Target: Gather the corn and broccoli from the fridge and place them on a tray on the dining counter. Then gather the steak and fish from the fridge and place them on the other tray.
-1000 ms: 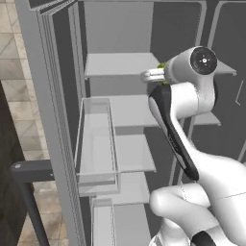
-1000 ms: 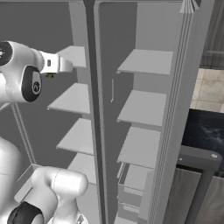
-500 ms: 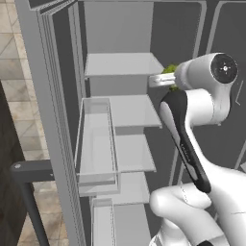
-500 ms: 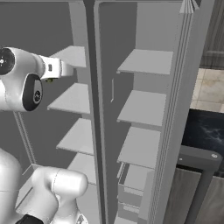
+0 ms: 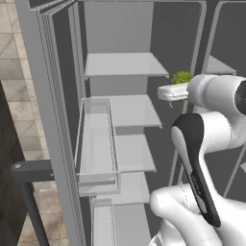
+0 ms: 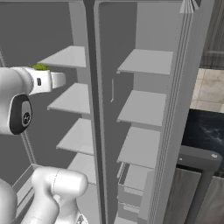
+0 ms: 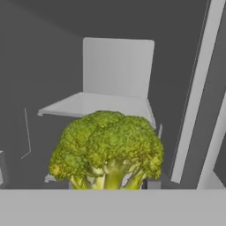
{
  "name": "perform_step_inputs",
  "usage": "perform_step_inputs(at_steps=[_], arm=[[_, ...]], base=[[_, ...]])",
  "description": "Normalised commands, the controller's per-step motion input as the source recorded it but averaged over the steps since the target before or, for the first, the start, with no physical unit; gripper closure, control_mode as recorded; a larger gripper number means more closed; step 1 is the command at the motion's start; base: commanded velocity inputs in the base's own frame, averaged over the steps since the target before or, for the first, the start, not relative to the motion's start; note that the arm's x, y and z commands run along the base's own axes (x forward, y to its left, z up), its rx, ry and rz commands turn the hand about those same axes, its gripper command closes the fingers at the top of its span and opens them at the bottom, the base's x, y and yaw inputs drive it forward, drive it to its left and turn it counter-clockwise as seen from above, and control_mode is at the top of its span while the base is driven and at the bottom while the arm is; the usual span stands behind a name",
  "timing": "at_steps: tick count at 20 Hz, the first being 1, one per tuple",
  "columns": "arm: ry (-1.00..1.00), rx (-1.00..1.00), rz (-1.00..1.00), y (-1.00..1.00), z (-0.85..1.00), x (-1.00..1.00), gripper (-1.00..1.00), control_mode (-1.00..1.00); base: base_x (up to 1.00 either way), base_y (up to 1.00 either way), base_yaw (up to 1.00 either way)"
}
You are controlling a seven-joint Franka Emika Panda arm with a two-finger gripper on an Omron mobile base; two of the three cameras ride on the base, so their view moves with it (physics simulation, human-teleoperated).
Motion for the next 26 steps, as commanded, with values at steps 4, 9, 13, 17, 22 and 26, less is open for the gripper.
perform_step_inputs(at_steps=[4,9,13,17,22,26], arm=[[-0.03,0.0,0.0,-0.11,0.0,-0.39,1.0,-1.0],[-0.01,0.01,0.0,-0.07,0.0,-0.36,1.0,-1.0],[0.01,0.05,-0.01,-0.02,0.0,-0.15,1.0,-1.0],[0.05,0.07,-0.04,0.0,0.0,-0.14,1.0,-1.0],[0.1,0.07,-0.08,0.0,0.0,-0.18,1.0,-1.0],[0.1,0.03,-0.05,-0.01,0.0,-0.05,1.0,-1.0]], base=[[0.0,0.0,0.0],[0.0,0.0,0.0],[0.0,0.0,0.0],[0.0,0.0,0.0],[0.0,0.0,0.0],[0.0,0.0,0.0]])
